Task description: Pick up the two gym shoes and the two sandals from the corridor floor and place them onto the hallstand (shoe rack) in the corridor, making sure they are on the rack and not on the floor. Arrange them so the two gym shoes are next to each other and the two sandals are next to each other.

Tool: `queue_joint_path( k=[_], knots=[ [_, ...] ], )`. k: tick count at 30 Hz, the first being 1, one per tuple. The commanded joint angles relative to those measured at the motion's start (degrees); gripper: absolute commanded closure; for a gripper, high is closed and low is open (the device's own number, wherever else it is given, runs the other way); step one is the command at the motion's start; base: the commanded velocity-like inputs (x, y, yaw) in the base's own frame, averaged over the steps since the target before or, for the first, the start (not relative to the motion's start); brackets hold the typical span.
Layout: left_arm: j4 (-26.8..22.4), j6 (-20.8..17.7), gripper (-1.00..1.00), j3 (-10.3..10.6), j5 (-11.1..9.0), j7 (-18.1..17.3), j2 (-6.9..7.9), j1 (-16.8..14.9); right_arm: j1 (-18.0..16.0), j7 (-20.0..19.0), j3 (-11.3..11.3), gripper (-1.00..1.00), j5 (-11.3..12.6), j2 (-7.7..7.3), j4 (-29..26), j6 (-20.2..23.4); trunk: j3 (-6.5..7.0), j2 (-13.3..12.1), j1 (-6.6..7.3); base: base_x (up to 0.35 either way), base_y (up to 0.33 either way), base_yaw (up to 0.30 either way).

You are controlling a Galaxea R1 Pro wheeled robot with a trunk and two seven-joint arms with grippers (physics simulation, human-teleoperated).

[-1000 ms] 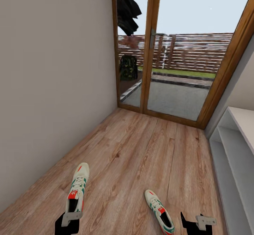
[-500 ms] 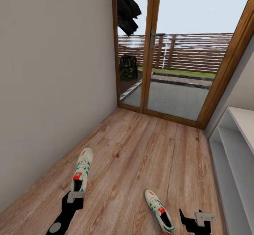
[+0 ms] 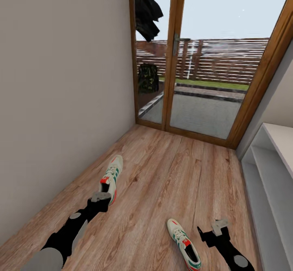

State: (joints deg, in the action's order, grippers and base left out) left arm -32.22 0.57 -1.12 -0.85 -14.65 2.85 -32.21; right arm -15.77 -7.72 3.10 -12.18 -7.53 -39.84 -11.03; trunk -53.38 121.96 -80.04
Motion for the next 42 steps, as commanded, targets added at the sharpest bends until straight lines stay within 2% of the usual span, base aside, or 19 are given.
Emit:
queue_joint_path(
  k=[1,8,19,21,22,23,25,29,34,39,42],
  knots=[
    [0.04,-0.41,1.0,-0.13,0.01,-0.7,0.01,-0.42,-0.29,-1.18,0.33,-1.0,-0.79,0.05,-0.35,0.6,-0.06,0.02,0.01,0.0,0.0,0.0],
    [0.45,-1.71,1.0,-0.15,0.05,-1.94,0.11,-1.63,-1.15,-4.19,0.35,-1.0,-1.87,0.16,-1.16,3.21,-0.06,0.02,0.01,0.0,0.0,0.0],
    [-0.58,-2.05,1.0,0.06,0.49,-2.12,0.08,-1.69,-1.28,-4.67,0.37,-1.0,-2.07,0.15,-1.58,3.76,-0.06,0.02,0.01,0.0,0.0,0.0],
    [-5.04,-5.33,1.0,0.07,0.43,-2.61,-0.26,-1.87,-1.28,-4.67,0.22,-1.0,-2.21,0.22,-1.63,3.74,-0.06,0.02,0.01,0.0,0.0,0.0],
    [-5.74,-6.19,1.0,0.07,0.43,-2.64,-0.34,-1.87,-1.28,-4.67,0.22,-1.0,-2.22,0.22,-1.62,3.74,-0.06,0.02,0.01,0.0,0.0,0.0],
    [-7.83,-8.7,1.0,0.08,0.42,-2.71,-0.53,-1.88,-1.28,-4.67,0.23,-1.0,-2.23,0.23,-1.59,3.74,-0.06,0.02,0.01,0.0,0.0,0.0],
    [-9.67,-10.7,1.0,0.15,0.42,-2.77,-0.68,-1.89,-1.28,-4.67,0.24,-1.0,-2.23,0.23,-1.54,3.74,-0.06,0.02,0.01,0.0,0.0,0.0],
    [-11.69,-12.38,1.0,0.21,0.39,-2.81,-0.85,-1.94,-1.28,-4.71,0.29,-1.0,-2.23,0.22,-1.4,3.74,-0.06,0.02,0.01,0.0,0.0,0.0],
    [-13.3,-13.24,1.0,0.24,0.39,-3.58,-1.0,-1.99,-1.28,-4.7,0.32,-1.0,-2.18,0.18,-1.39,3.74,-0.96,2.02,-1.09,0.0,0.0,0.0],
    [-13.75,-13.93,1.0,0.21,0.41,-6.46,-0.78,-2.75,-1.28,-4.67,0.33,-1.0,-2.15,0.19,-1.42,3.81,-1.85,4.03,-2.19,0.0,0.0,0.0],
    [-13.85,-16.05,1.0,0.22,0.47,-7.57,-0.88,-3.47,-1.28,-4.61,0.39,-1.0,-2.13,0.21,-1.41,4.13,-2.44,5.23,-2.85,0.0,0.0,0.0]
  ],
)
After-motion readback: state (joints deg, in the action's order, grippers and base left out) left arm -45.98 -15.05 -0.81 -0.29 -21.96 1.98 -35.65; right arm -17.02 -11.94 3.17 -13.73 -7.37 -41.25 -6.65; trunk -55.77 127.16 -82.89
